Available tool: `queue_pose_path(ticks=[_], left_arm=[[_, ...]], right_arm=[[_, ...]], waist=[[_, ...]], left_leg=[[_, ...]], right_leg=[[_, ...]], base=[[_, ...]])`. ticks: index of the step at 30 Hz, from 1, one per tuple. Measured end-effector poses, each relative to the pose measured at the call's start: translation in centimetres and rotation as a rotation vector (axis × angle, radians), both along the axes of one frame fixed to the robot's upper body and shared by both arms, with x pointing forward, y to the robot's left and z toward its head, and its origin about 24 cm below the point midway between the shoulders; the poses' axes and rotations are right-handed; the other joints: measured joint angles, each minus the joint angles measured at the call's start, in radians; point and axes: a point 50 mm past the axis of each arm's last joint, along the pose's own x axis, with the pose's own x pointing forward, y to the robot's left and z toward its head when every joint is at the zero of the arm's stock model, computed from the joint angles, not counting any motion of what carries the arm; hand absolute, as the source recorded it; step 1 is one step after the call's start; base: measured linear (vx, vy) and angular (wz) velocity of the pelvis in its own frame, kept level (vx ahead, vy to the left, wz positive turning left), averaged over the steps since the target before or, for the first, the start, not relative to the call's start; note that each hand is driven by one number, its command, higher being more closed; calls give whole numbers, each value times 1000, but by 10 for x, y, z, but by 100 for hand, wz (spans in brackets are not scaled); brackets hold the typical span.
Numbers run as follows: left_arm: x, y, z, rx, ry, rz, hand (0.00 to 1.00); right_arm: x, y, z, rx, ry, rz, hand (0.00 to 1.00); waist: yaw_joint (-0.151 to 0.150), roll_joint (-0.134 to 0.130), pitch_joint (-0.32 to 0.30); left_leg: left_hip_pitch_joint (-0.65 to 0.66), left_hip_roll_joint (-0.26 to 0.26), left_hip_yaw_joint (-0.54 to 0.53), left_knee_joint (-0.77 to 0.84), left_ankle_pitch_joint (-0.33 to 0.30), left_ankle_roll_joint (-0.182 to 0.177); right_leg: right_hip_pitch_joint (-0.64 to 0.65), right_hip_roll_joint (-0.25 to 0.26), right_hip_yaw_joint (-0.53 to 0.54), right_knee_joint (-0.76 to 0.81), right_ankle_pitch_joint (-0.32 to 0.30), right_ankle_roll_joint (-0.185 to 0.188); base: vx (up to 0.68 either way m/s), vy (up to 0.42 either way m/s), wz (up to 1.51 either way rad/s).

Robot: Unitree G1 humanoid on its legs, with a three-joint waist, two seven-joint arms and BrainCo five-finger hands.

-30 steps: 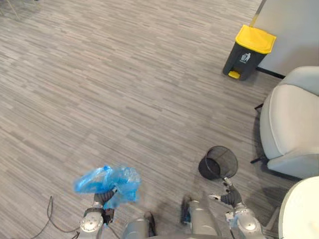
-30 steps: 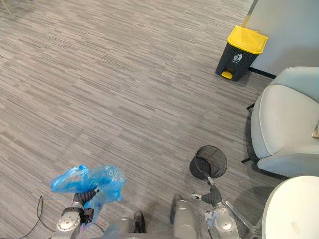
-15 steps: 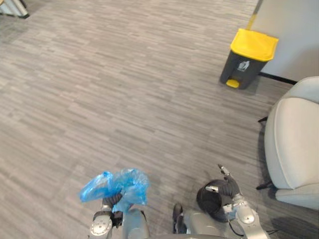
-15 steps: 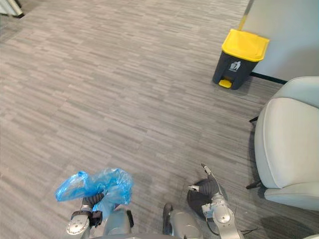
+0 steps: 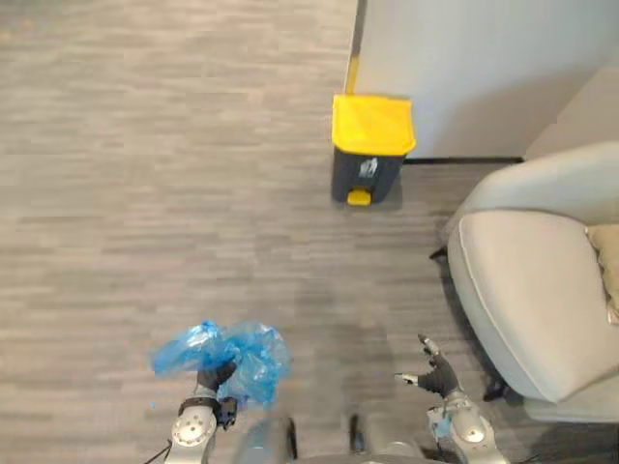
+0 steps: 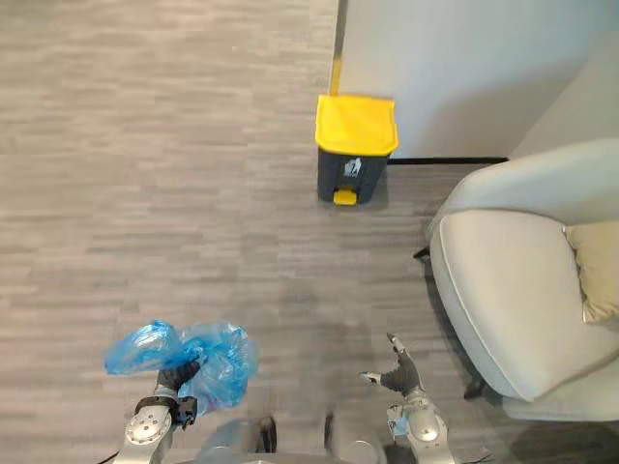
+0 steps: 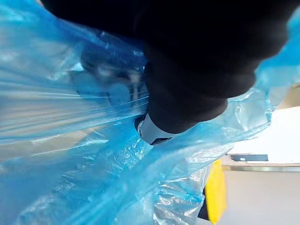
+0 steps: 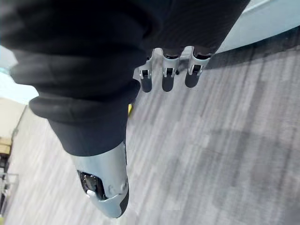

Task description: Gather rubbish on tea table into small bin, then transfer packed bag to large trash can.

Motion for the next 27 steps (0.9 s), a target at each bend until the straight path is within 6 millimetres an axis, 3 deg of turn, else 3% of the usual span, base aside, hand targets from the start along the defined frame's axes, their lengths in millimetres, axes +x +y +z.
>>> queue_pose_path(ticks=[1,2,3,4,5,6,7,8,9,10,11,13,14,15,16,17,18,19,20,22,24,26,27], left_arm=[[2,2,0,3,0,4,100],[6,3,-3,1,14,10,100],[7,2,-6,-3,28,15,100],[6,1,-8,-5,36,17,100],[3,-1,-14,-20,62,27,100],[4,-3,-14,-25,62,27,100],[3,-6,-16,-35,63,30,100],[1,-13,-18,-65,65,42,100],[-3,-18,-19,-87,64,53,100],[-4,-21,-19,-97,59,51,100],[-4,-22,-19,-100,61,51,100],[-5,-23,-19,-105,61,44,100],[-6,-23,-18,-106,57,37,100],[-7,-24,-18,-107,60,36,100],[-9,-24,-19,-107,69,35,100],[-12,-25,-21,-109,79,33,100],[-13,-25,-22,-110,84,33,100],[-18,-21,-26,-103,106,48,100],[-18,-19,-28,-97,117,48,100],[-15,-14,-26,-84,108,51,100],[-17,-13,-27,-81,122,56,100],[-17,-12,-27,-77,123,62,100],[-17,-10,-27,-81,117,75,100]], right_arm=[[2,-1,-1,4,4,-7,0],[-1,-8,-6,3,34,-41,0],[-4,-16,-10,-7,62,-72,0],[-7,-20,-12,-11,75,-88,0],[-8,-26,-15,-20,104,-112,0],[-5,-26,-13,-13,94,-113,0],[-5,-26,-12,-13,89,-113,0],[-6,-26,-9,-10,72,-114,0],[-5,-25,-6,6,50,-120,0],[1,-21,-2,35,19,-136,0],[5,-18,2,65,-10,-150,0],[9,-15,6,101,-46,-169,0],[9,-15,7,103,-51,-174,0],[9,-16,7,103,-51,-177,0],[10,-18,8,107,-58,-198,0],[9,-23,8,103,-61,-223,0],[7,-27,7,96,-55,-235,0],[5,-29,-3,100,-2,-264,0],[5,-27,-6,104,15,-263,0],[4,-27,-7,100,21,-259,0],[12,-21,-5,109,5,-240,0],[14,-16,-6,114,9,-220,0],[15,-11,-6,116,5,-197,0]], waist=[[-10,-1,0],[-27,-1,1],[-37,-8,-3],[-42,1,1],[-35,38,10],[-32,37,22],[-37,40,24],[-34,47,32],[-18,51,40],[4,64,38],[20,52,42],[37,44,46],[53,27,52],[56,27,52],[62,26,51],[66,16,51],[71,31,43],[84,11,28],[75,-4,15],[53,-23,3],[48,-24,4],[49,-19,7],[49,-7,6]], left_leg=[[18,0,-8,-19,-1,-2],[57,0,-24,-53,-4,-7],[99,5,-36,-65,-27,-48],[118,16,-48,-59,-45,-76],[128,59,-60,-5,-60,-114],[98,61,-62,120,-21,-161],[71,62,-56,214,16,-162],[-11,87,-34,458,169,-134],[-78,135,-14,644,211,-139],[-168,177,9,822,141,-99],[-233,193,24,883,103,-90],[-348,203,67,848,43,-71],[-403,199,99,758,28,-50],[-425,191,107,699,26,-48],[-452,159,108,536,30,-54],[-456,108,83,341,57,-91],[-445,86,58,223,86,-116],[-422,53,35,171,221,-46],[-423,41,46,188,198,-36],[-417,33,84,263,116,-3],[-310,33,122,258,35,18],[-204,38,140,216,20,22],[-139,58,150,179,17,22]], right_leg=[[-16,3,-2,-105,14,8],[-28,8,5,-345,100,-3],[-22,19,10,-501,262,-26],[-9,28,10,-519,352,-43],[-1,50,-3,-456,353,-86],[11,42,-13,-382,275,-91],[34,38,-24,-361,243,-93],[118,47,-33,-363,192,-108],[192,64,-24,-401,173,-111],[279,89,-7,-446,139,-130],[325,95,5,-471,120,-135],[416,95,30,-528,87,-138],[458,90,53,-551,66,-132],[479,87,62,-561,57,-123],[516,71,79,-570,27,-110],[542,51,108,-571,-5,-83],[553,48,128,-569,-20,-73],[561,30,196,-540,-58,-38],[554,11,212,-521,-58,-37],[520,-18,245,-401,-39,8],[395,-37,253,-61,21,147],[319,-39,213,67,-7,88],[266,-36,142,57,-25,55]], base=[[724,-53,52],[652,-99,63],[675,-114,65],[711,-123,33],[698,-122,18],[681,-126,14],[651,-180,28],[657,-178,9],[766,-167,-23],[721,-106,-48],[454,-57,-47],[541,-31,-36],[539,-4,-42],[543,102,-45],[572,169,-44],[692,220,-53],[592,267,-96],[591,264,-74],[721,325,-57],[590,244,-27],[505,194,-76],[403,98,-70],[307,38,-56]])
